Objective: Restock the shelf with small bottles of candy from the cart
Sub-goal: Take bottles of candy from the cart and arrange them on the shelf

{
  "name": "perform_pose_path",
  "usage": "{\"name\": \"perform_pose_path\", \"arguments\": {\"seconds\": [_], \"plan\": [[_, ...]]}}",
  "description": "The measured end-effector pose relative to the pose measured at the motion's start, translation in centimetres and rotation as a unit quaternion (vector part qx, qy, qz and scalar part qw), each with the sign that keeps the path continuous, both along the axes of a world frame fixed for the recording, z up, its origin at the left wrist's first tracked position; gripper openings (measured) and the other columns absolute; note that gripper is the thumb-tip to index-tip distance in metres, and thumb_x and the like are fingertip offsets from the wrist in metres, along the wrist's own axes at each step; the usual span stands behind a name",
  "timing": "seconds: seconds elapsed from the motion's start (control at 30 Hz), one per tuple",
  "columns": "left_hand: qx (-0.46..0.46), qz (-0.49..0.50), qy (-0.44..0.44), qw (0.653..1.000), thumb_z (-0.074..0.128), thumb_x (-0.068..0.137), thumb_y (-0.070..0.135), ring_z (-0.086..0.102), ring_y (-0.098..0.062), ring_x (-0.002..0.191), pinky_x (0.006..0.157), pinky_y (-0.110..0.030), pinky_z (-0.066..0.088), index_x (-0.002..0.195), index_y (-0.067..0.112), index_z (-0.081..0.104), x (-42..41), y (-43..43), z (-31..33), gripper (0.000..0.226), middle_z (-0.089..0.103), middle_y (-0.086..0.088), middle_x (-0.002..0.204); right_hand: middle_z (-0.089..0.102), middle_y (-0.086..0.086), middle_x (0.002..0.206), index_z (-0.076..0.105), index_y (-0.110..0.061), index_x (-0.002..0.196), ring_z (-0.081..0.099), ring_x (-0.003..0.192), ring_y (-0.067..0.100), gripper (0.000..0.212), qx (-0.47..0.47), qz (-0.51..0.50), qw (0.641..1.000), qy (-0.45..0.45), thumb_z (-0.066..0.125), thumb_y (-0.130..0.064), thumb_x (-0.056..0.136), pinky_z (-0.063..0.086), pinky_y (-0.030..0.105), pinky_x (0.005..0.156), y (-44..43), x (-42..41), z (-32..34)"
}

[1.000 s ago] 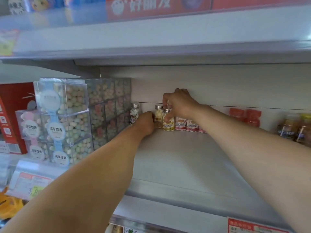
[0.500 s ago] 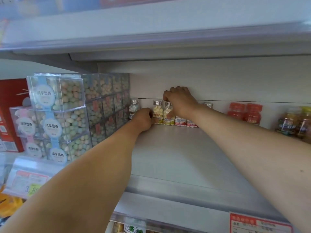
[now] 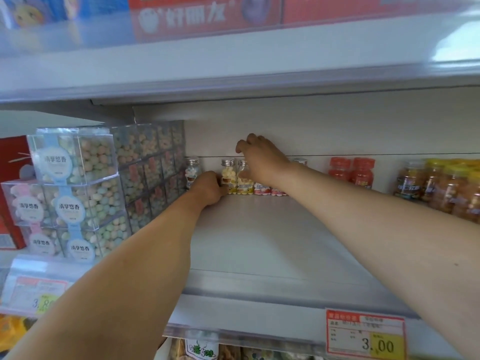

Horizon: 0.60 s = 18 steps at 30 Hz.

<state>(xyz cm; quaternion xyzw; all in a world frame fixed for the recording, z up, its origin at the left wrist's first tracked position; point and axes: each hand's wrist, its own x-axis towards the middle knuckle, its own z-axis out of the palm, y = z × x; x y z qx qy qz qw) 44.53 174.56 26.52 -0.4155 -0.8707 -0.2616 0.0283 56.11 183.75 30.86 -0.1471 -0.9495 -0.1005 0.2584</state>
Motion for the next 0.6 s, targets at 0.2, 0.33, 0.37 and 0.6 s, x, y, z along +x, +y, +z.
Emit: {"name": "perform_pose_path", "arguments": {"seconds": [0.2,0.33,0.37,0.6], "plan": [[-0.155,0.058,0.066,0.984,0.040,0.097,0.008,0.055,-0.029,0.116,0.093,-0.031,0.045,0.115,-0.006,0.057,5.2,-2.5,2.3,0.029,0.059,-0.016,0.116,0.050,0.015,0.114,0.044,-0.007,0.122,0.053,0.103,0.032,0.041,-0.079,-0.008,0.997,0.000,0.060,-0.018,0.086,0.038,0.030,0.070,-3.3,6.2,0.1],[-0.093,0.046,0.031,0.994,0.045,0.096,0.016,0.056,-0.028,0.103,0.085,-0.032,0.043,0.120,-0.002,0.056,10.9,-4.9,2.3,0.032,0.058,-0.016,0.118,0.058,0.008,0.114,0.052,-0.009,0.117,0.055,0.106,0.026,0.031,-0.144,-0.019,0.989,-0.008,0.058,-0.023,0.090,0.040,0.026,0.076,-5.3,12.5,0.3],[-0.054,0.028,0.026,0.998,0.046,0.096,0.018,0.054,-0.026,0.093,0.077,-0.029,0.041,0.115,0.000,0.060,12.7,-5.7,2.1,0.030,0.060,-0.015,0.107,0.059,0.003,0.109,0.055,-0.011,0.114,0.056,0.103,0.023,0.027,-0.148,-0.017,0.989,0.000,0.058,-0.023,0.090,0.037,0.025,0.073,-5.8,14.2,0.2],[0.279,-0.173,0.024,0.944,0.046,0.098,0.026,0.053,-0.009,0.067,0.059,-0.020,0.037,0.076,0.014,0.060,27.4,-12.7,-2.4,0.028,0.060,0.003,0.070,0.052,-0.010,0.063,0.053,-0.021,0.077,0.051,0.061,0.010,0.018,-0.208,0.005,0.970,0.128,0.063,-0.031,0.089,0.035,0.029,0.056,-10.2,26.3,-2.0]]}}
